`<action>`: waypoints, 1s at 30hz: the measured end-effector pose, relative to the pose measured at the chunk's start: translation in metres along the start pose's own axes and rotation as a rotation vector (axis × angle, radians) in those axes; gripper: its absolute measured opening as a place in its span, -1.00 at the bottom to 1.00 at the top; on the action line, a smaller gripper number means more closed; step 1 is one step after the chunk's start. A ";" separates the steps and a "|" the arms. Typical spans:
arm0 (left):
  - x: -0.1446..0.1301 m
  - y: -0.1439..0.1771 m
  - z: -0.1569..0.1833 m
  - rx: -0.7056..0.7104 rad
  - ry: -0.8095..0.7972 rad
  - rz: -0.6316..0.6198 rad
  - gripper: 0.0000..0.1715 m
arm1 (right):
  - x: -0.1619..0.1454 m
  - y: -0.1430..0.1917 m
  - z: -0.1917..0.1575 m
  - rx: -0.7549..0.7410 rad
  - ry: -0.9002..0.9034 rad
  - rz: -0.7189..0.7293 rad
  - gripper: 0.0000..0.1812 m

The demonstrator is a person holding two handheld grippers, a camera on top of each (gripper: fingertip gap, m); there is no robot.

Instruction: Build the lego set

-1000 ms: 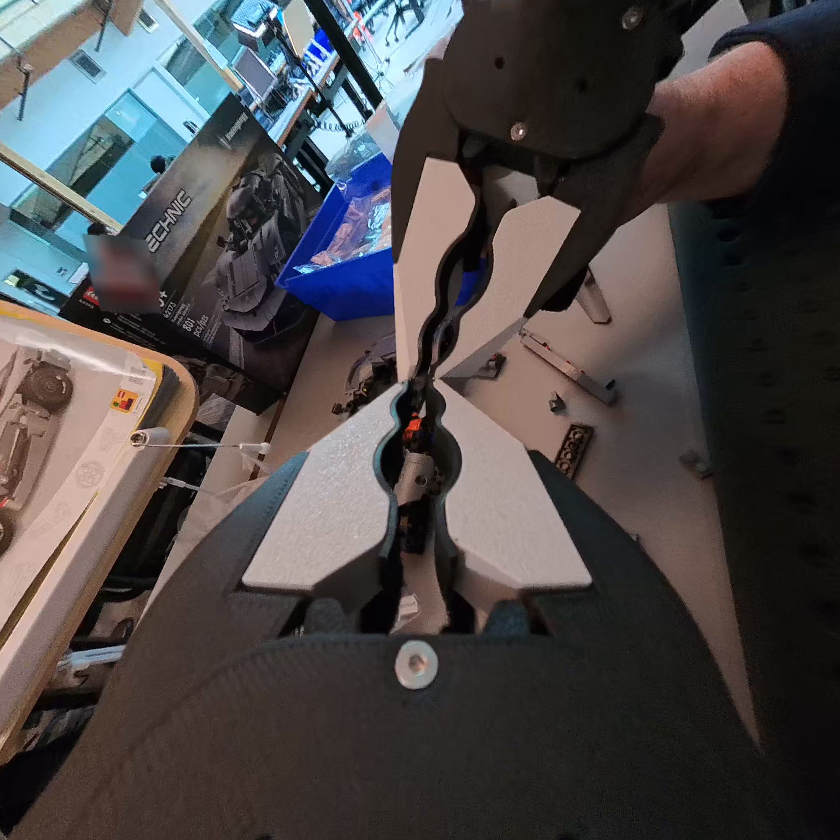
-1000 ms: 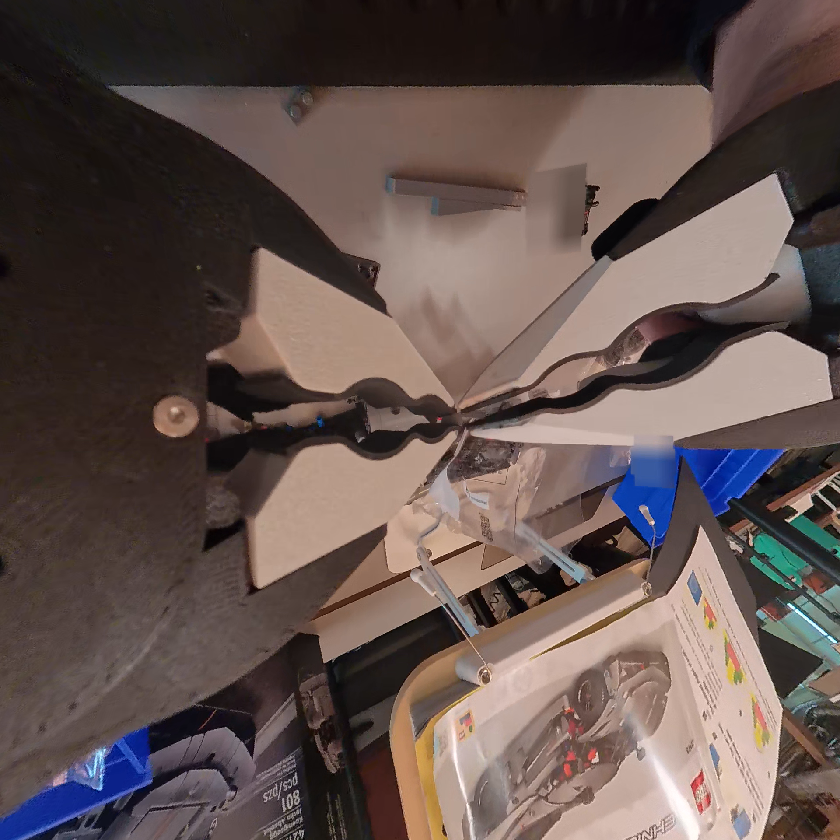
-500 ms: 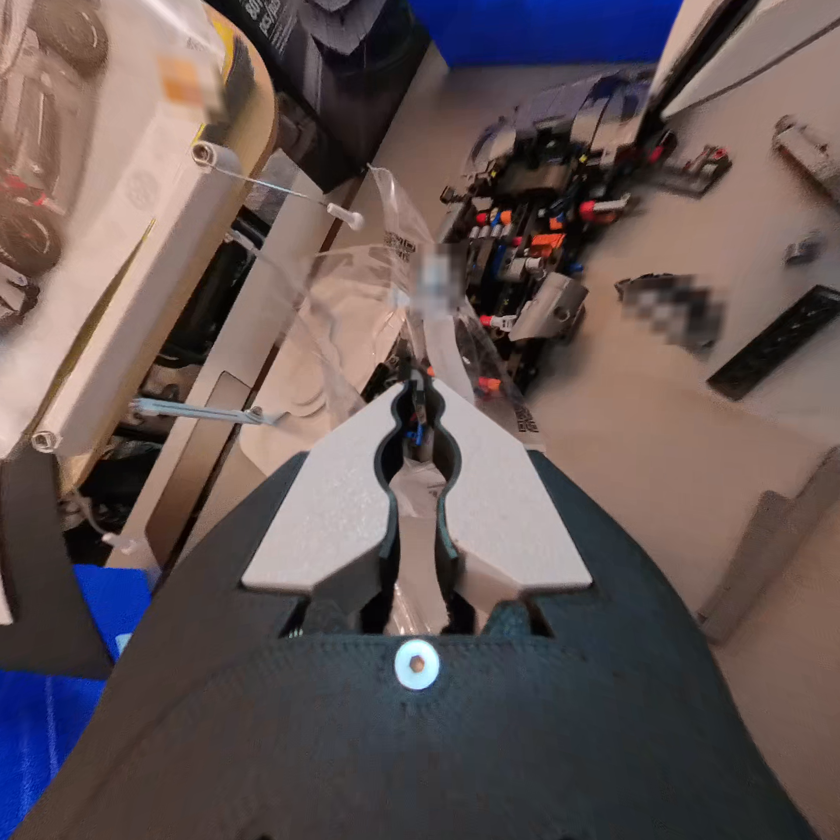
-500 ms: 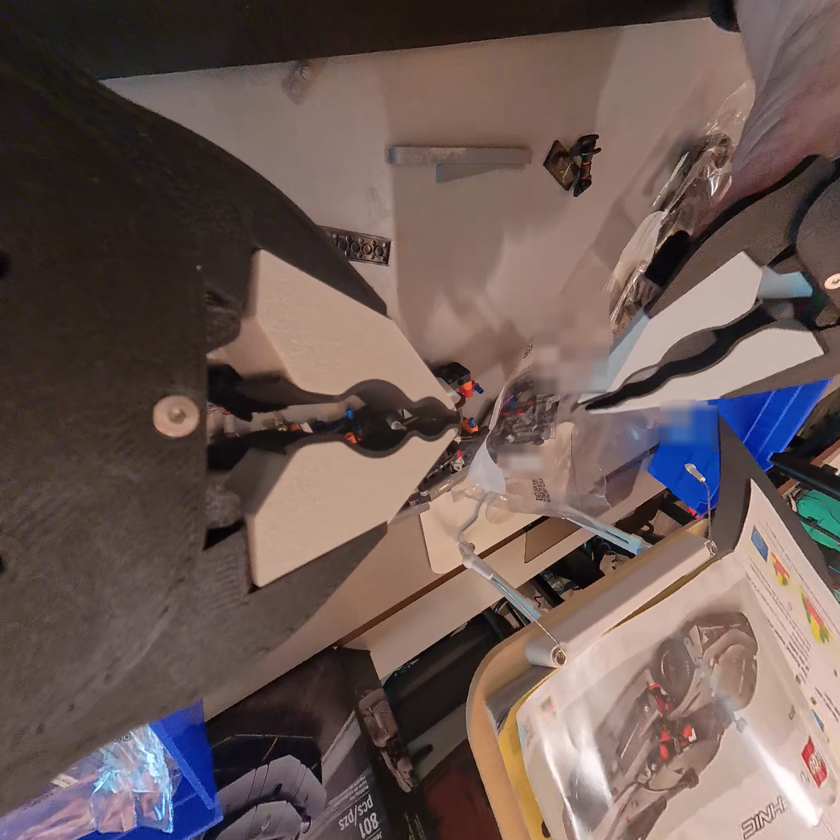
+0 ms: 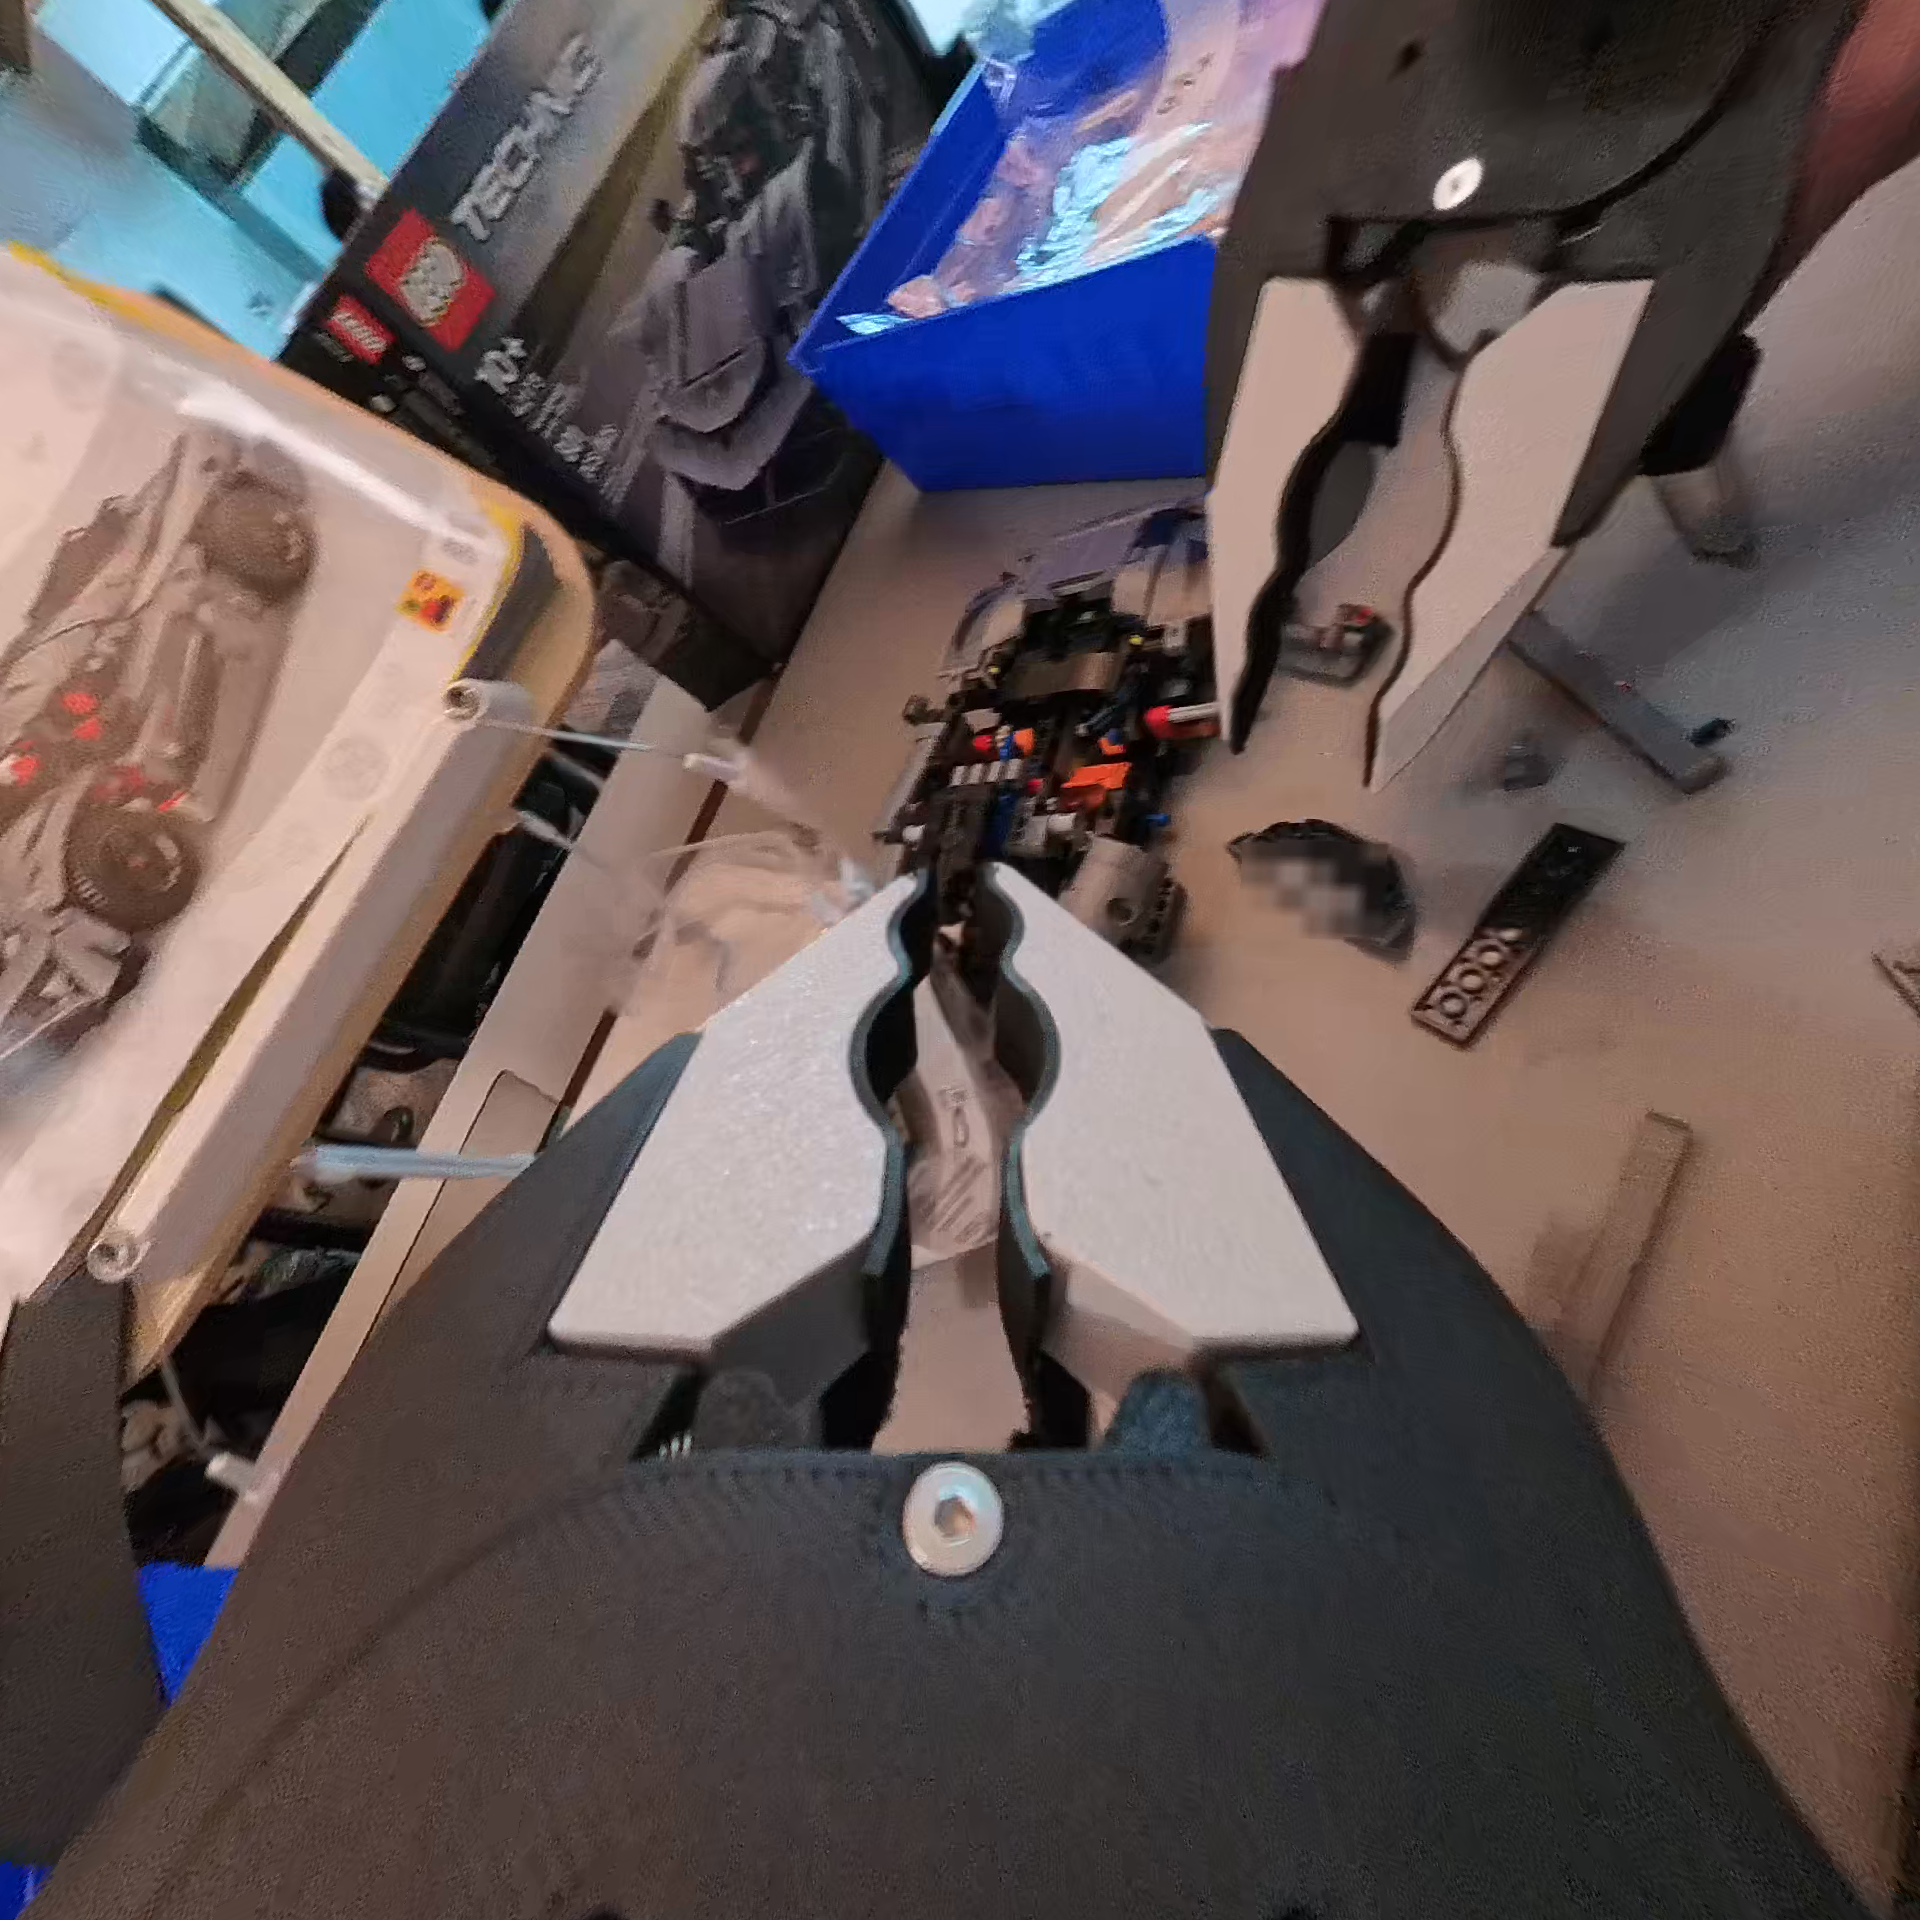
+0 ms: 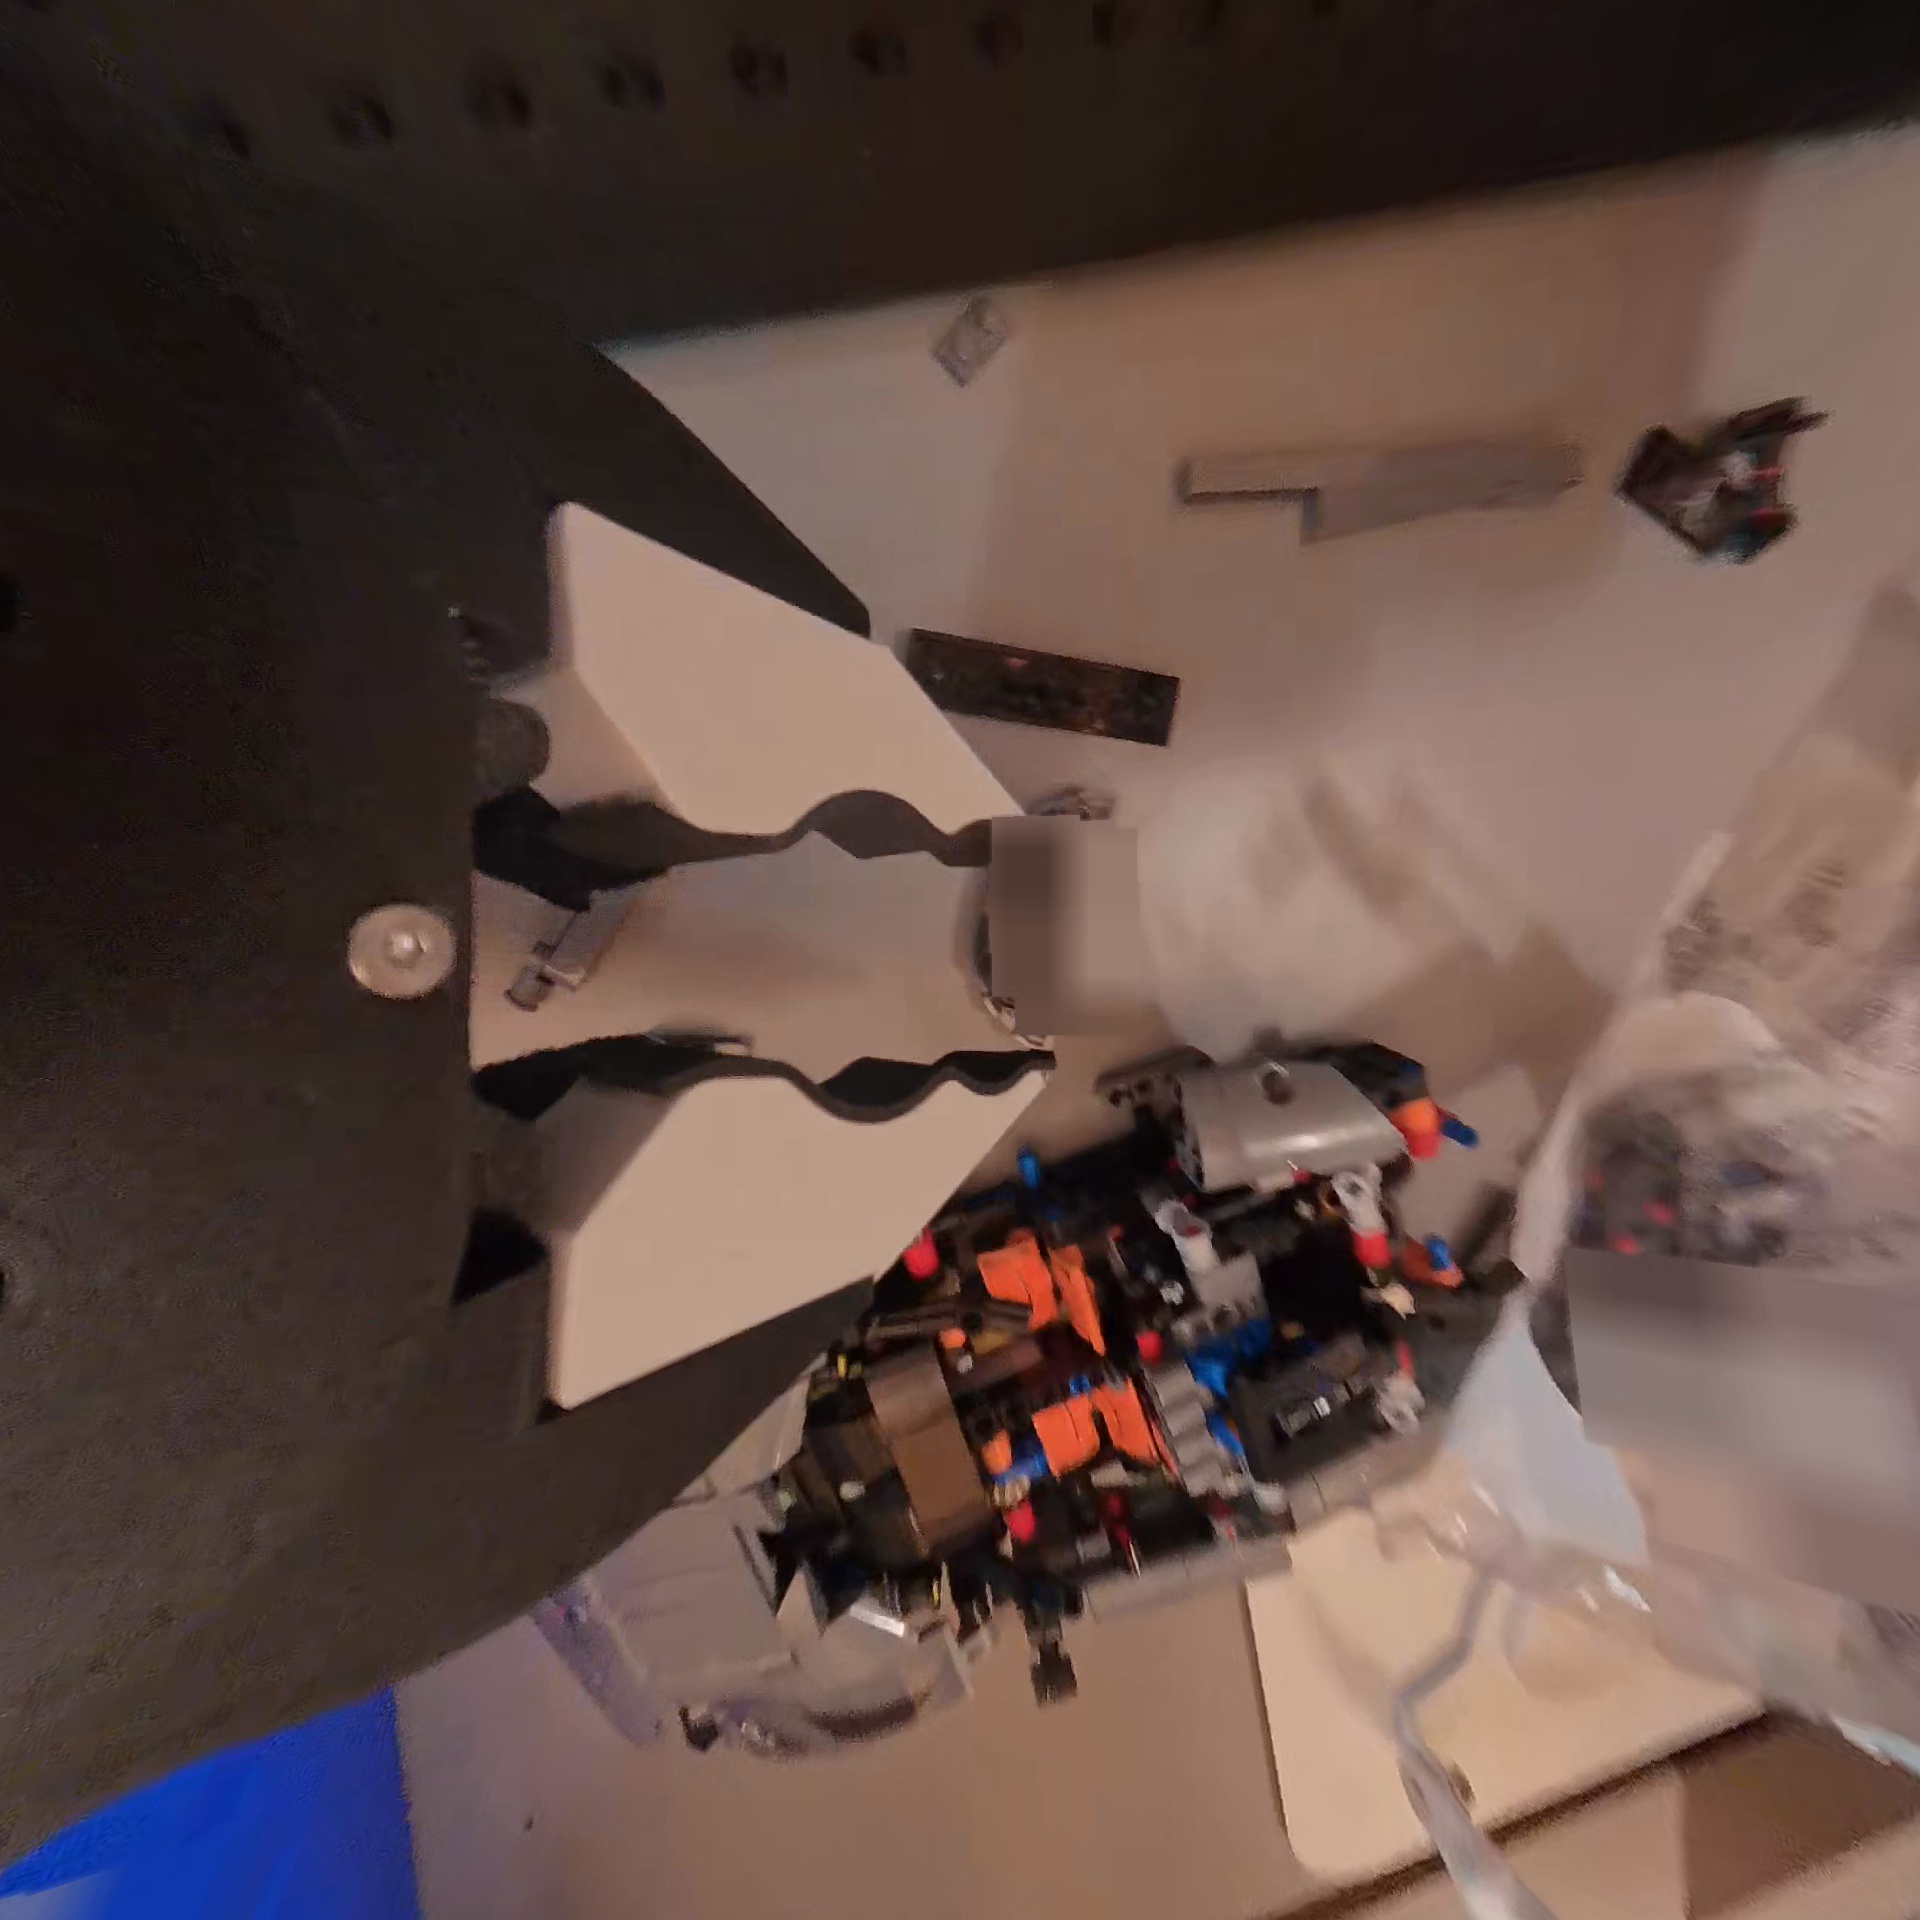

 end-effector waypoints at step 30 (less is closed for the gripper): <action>-0.004 -0.029 0.077 -0.254 -0.124 -0.107 -0.98 | -0.033 0.001 -0.037 0.235 0.077 -0.090 -0.95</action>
Point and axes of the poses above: each gripper's, where its closed fingertips meet, y back along the fingers, x out of its top, z = x × y across the jaws, the point moved 1 cm from there along y, back along the fingers, and after that the axes turned 1 degree about y, right-handed, at the moved point
